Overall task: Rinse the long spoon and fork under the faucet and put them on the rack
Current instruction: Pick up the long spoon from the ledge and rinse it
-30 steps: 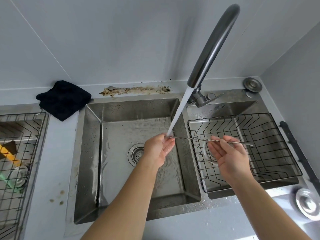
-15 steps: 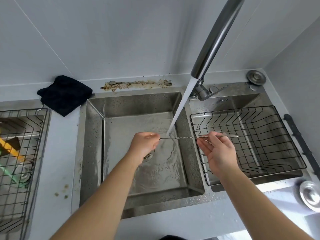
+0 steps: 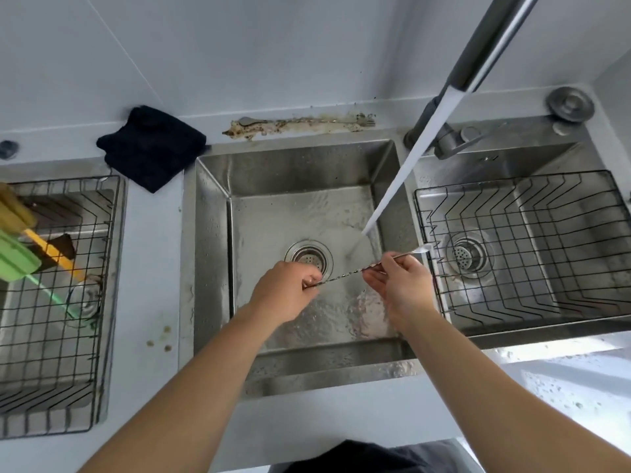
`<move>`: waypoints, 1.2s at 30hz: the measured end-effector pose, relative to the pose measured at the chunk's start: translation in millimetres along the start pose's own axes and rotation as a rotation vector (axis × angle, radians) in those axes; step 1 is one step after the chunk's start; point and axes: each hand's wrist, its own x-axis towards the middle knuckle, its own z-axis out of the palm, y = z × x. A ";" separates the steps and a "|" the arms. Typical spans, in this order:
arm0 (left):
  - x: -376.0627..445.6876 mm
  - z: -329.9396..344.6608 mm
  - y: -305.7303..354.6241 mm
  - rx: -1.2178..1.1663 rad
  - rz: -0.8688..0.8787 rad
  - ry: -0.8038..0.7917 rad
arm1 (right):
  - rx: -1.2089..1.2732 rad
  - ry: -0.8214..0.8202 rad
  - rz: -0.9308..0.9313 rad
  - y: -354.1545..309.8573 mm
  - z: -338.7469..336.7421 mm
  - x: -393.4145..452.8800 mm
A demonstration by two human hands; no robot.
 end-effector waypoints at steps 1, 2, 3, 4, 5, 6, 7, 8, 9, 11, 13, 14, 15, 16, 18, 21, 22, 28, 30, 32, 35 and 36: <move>-1.8 4.1 -5.0 0.046 0.011 0.007 | -0.012 0.012 0.017 6.8 1.8 2.6; -4.0 7.7 -10.5 0.096 0.025 0.013 | -0.031 0.024 0.041 14.4 3.7 5.6; -5.9 10.7 -16.1 0.144 0.040 0.015 | -0.050 0.036 0.063 20.9 4.9 8.1; -7.1 12.9 -22.2 0.185 0.047 0.004 | -0.073 0.045 0.079 26.9 5.9 11.2; -8.6 15.4 -29.3 0.214 0.050 -0.011 | -0.100 0.053 0.096 33.9 7.3 14.6; -10.0 16.7 -34.5 0.235 0.045 -0.030 | -0.124 0.062 0.113 40.0 8.7 18.0; -11.8 17.5 -38.6 0.250 0.040 -0.044 | -0.138 0.069 0.135 44.8 10.2 20.8; -12.9 17.1 -41.4 0.258 0.038 -0.048 | -0.143 0.076 0.166 49.3 12.7 23.9; -12.8 19.4 -47.9 0.259 0.037 -0.047 | -0.137 0.080 0.208 54.8 15.6 26.7; -11.6 21.5 -56.3 0.266 0.025 -0.069 | -0.107 0.077 0.293 62.5 20.4 33.1; -9.5 24.1 -62.6 0.272 0.015 -0.105 | -0.101 0.074 0.365 69.5 21.5 39.7; -8.0 25.3 -66.0 0.278 0.012 -0.118 | -0.105 0.080 0.390 73.3 21.5 42.8; -6.3 27.0 -68.7 0.284 0.015 -0.122 | -0.109 0.087 0.411 76.5 21.4 45.3; -4.4 28.5 -70.6 0.302 0.012 -0.132 | -0.113 0.097 0.425 79.9 21.6 48.9; -0.6 32.6 -74.3 0.339 0.026 -0.156 | -0.124 0.118 0.459 86.5 22.9 55.4; 3.7 38.9 -82.1 0.390 0.023 -0.181 | -0.141 0.117 0.500 92.1 24.9 61.3; 4.0 41.3 -84.6 0.400 0.022 -0.182 | -0.152 0.109 0.510 93.8 24.5 63.2; 8.7 49.7 -94.5 0.393 0.015 -0.214 | -0.264 0.091 0.547 102.2 16.2 72.5; 8.1 51.7 -98.3 0.392 0.013 -0.205 | -0.299 0.076 0.559 103.8 15.9 74.0; 7.1 52.5 -100.9 0.376 0.009 -0.205 | -0.339 0.058 0.568 104.3 15.9 74.6; 6.0 54.5 -102.6 0.355 0.003 -0.214 | -0.391 0.053 0.566 103.1 15.4 76.3; 5.8 55.7 -103.1 0.354 0.000 -0.217 | -0.402 0.054 0.564 102.5 15.1 76.8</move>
